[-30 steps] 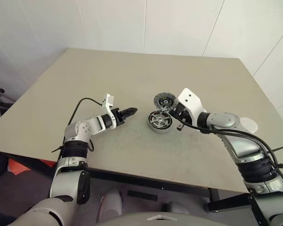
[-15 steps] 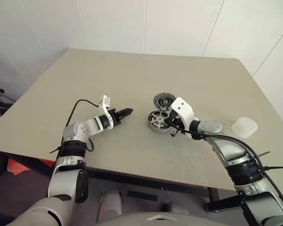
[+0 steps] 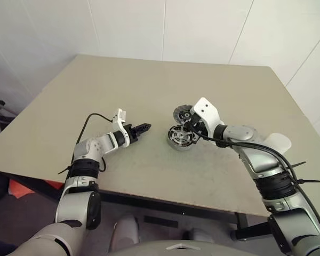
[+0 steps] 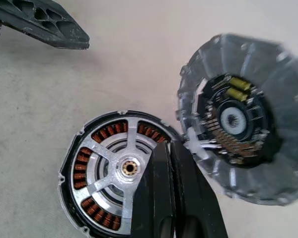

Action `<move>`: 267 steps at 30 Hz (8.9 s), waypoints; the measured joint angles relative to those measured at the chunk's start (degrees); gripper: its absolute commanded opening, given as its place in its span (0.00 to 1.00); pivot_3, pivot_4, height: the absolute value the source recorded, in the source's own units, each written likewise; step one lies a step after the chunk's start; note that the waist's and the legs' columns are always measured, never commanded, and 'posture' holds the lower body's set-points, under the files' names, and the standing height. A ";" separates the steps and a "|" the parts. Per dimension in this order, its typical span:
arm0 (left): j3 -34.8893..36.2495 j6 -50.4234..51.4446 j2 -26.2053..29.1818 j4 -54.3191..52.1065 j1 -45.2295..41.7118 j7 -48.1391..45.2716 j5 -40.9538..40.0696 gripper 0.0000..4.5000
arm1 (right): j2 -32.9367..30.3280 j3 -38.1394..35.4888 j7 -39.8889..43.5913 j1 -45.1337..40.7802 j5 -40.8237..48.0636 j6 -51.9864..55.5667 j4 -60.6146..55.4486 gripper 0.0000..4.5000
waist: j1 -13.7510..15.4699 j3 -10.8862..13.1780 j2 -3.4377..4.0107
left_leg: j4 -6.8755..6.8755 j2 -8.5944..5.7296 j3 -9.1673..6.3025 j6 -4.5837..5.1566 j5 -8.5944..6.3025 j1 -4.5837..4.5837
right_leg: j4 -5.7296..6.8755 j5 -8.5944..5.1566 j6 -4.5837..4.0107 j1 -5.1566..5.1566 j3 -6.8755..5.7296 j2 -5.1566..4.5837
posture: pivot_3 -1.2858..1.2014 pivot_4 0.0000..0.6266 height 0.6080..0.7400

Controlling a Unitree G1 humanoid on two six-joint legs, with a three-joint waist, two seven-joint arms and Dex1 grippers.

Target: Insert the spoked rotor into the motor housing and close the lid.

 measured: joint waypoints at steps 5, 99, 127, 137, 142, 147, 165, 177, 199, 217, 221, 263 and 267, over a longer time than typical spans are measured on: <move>-0.52 -0.33 0.12 -0.52 0.05 -0.70 0.16 0.43 | 2.04 -0.30 1.03 0.46 0.82 -5.96 4.58 0.00 | -0.09 -0.12 -0.19 | 0.02 0.00 0.00 0.00 0.00 0.14 | 0.00 0.00 0.00 0.14 0.01 -0.01 | 0.52 0.00 1.00; 1.79 -2.16 -2.38 -6.20 2.52 2.80 -1.70 0.44 | -11.94 15.48 35.99 -12.42 -11.55 -35.01 9.55 0.65 | -1.28 -0.02 -0.16 | 0.54 0.15 0.02 0.52 -0.31 -0.15 | 0.27 0.03 -0.09 -0.05 0.00 0.04 | 0.52 0.00 1.00; 1.48 -0.41 -3.17 -9.91 5.02 5.76 -2.72 0.44 | -10.10 13.38 30.93 -12.12 -15.61 -40.35 17.97 0.65 | -1.27 -0.01 -0.18 | 0.62 0.17 0.02 0.52 -0.30 -0.07 | 0.38 0.03 -0.10 0.01 0.02 0.05 | 0.52 0.00 1.00; 1.20 -0.85 -2.87 -9.17 4.95 5.74 -1.87 0.44 | -10.11 12.66 30.28 -10.94 -15.71 -39.34 16.56 0.65 | -1.26 -0.01 -0.18 | 0.62 0.16 0.02 0.52 -0.30 -0.07 | 0.38 0.03 -0.10 0.01 0.02 0.05 | 0.52 0.00 1.00; 0.65 -0.86 -2.83 -8.83 4.79 5.70 -1.58 0.44 | -10.55 12.02 30.32 -9.93 -15.70 -38.31 15.82 0.65 | -1.24 -0.01 -0.18 | 0.62 0.16 0.02 0.52 -0.30 -0.08 | 0.38 0.03 -0.10 0.01 0.02 0.04 | 0.52 0.00 1.00; 0.17 -0.87 -2.81 -8.64 4.74 5.32 -1.37 0.44 | -11.66 11.67 30.32 -9.34 -15.63 -38.48 15.76 0.65 | -1.28 -0.01 -0.18 | 0.61 0.17 0.02 0.52 -0.30 -0.06 | 0.38 0.03 -0.10 0.01 0.03 0.05 | 0.52 0.00 1.00; 0.66 -2.25 -3.41 -7.67 5.11 5.87 -1.29 0.44 | -8.08 14.86 31.54 -16.30 -18.34 -44.85 25.21 0.00 | -3.04 -0.04 -0.29 | 0.59 0.21 0.02 0.52 -0.30 0.10 | 0.36 0.12 -0.24 0.04 0.01 0.09 | 0.52 0.00 1.00; 2.35 -4.49 -3.89 -7.80 5.35 6.37 -1.46 0.44 | -6.54 14.40 29.99 -18.82 -18.47 -44.07 31.48 0.00 | -2.91 0.02 -0.32 | 0.51 0.16 -0.01 0.51 -0.31 0.10 | 0.35 0.13 -0.24 -0.06 0.03 0.09 | 0.52 0.00 1.00; 4.85 -6.99 -5.51 -6.14 6.03 8.22 -1.93 0.44 | -4.77 -2.32 23.42 -24.83 8.23 44.32 -0.45 0.00 | -1.63 0.27 -0.31 | 0.19 0.28 0.07 0.23 -0.11 -0.81 | 0.04 0.38 -0.36 -1.12 -0.02 0.21 | 0.52 0.00 1.00; 10.78 -9.05 0.82 -6.13 7.47 9.19 -3.17 0.44 | 8.14 -7.95 -13.63 -27.26 28.05 58.26 9.97 0.00 | -0.17 0.23 -0.30 | -0.35 0.25 0.03 -0.79 0.49 -0.14 | 0.10 0.44 -0.21 -0.73 0.03 0.23 | 0.52 0.00 1.00; 11.81 -8.73 1.67 -8.84 8.52 9.82 -4.14 0.44 | 10.15 -8.96 -18.23 -27.47 28.90 58.07 11.75 0.00 | 0.44 0.22 -0.31 | -0.35 0.26 0.00 -0.83 0.51 -0.13 | 0.11 0.44 -0.19 -0.66 0.00 0.22 | 0.52 0.00 1.00; 7.11 -9.56 2.37 -7.02 4.83 9.02 -4.59 0.44 | -5.88 -4.67 -4.46 -33.40 16.32 28.27 3.06 0.67 | 0.70 0.19 -0.36 | -0.21 0.15 -0.09 -1.22 0.75 -0.15 | 0.39 0.73 0.29 -0.68 0.01 0.10 | 0.52 0.00 1.00; 6.68 -9.03 2.89 -7.00 4.15 7.76 -4.58 0.44 | -14.63 -1.45 -1.29 -28.83 7.15 12.54 7.94 0.37 | 0.65 0.19 -0.37 | -0.14 0.14 -0.08 -1.21 0.75 -0.21 | 0.40 0.72 0.26 -0.69 0.02 0.10 | 0.52 0.00 1.00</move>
